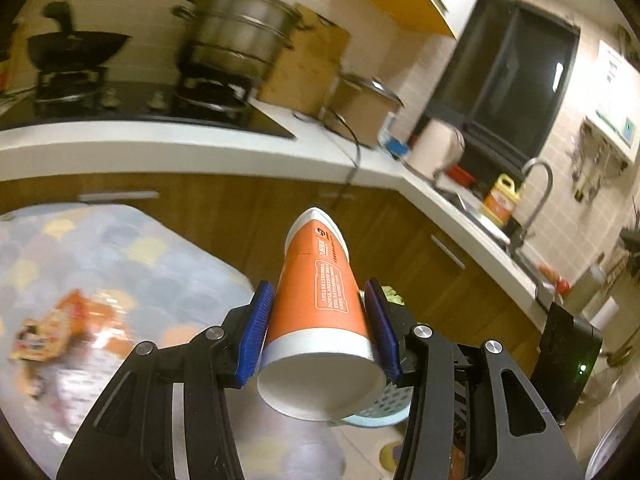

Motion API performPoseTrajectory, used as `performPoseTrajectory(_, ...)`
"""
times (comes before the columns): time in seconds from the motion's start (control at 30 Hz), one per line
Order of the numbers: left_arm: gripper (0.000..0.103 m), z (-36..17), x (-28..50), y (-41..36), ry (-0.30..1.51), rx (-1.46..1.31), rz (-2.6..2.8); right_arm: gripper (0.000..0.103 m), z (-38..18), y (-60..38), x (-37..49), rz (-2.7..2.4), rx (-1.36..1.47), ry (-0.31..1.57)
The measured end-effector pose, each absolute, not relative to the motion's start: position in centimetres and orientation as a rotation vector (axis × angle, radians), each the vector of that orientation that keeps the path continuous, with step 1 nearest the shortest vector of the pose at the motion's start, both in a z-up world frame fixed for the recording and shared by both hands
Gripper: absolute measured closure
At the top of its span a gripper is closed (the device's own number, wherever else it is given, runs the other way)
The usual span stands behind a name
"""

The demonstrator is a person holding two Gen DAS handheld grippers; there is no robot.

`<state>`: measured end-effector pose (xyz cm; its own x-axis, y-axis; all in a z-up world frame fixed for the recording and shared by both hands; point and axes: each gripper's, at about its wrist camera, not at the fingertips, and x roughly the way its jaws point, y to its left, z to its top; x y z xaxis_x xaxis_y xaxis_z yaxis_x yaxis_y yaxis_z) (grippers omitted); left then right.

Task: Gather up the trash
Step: 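Carry cup and bok choy over the blue basket and open both tools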

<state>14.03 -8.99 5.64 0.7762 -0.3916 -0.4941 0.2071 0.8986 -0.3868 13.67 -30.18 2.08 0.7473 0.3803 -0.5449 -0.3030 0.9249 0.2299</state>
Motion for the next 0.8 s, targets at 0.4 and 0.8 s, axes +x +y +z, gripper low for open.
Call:
performPoseTrajectory(0.4,0.057,-0.2,18.4,-16.9,0.766,-0.260,-0.372,0.085,-4.2,-36.5,15.8,0.250,0.178,0.772)
performPoseTrajectory(0.8,0.049,-3.8,19.9,-19.1,0.881,-0.213,-0.390,0.070,-7.8,-38.9,17.8,0.198,0.233,0.883)
